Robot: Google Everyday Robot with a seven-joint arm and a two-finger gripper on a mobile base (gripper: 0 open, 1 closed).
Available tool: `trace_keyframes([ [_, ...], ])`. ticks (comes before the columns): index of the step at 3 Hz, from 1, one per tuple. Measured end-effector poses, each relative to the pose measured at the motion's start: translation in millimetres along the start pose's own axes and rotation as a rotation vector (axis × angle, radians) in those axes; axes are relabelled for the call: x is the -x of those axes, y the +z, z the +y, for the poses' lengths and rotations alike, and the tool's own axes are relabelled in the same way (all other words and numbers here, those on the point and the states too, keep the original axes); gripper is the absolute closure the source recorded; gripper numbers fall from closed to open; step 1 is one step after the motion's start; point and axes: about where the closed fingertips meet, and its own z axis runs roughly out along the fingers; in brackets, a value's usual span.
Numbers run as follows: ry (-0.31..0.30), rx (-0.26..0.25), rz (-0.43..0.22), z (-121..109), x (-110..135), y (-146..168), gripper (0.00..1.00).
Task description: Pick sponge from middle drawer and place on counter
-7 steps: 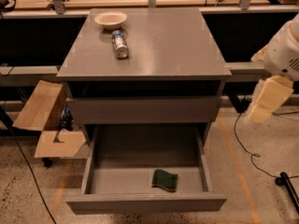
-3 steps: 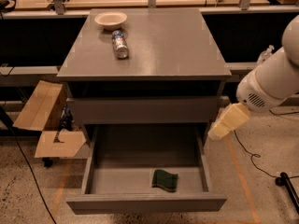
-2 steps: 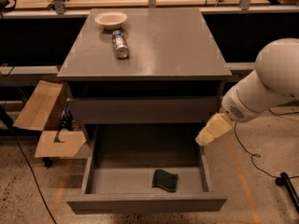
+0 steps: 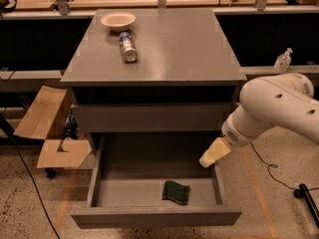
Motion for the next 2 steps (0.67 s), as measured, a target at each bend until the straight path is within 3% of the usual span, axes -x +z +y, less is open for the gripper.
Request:
trace_keyframes([
  [1,0.021,0.004,0.007,0,-2,4,0.0],
  [2,0.094,0.033,-0.009,-2,-7,21,0.0],
])
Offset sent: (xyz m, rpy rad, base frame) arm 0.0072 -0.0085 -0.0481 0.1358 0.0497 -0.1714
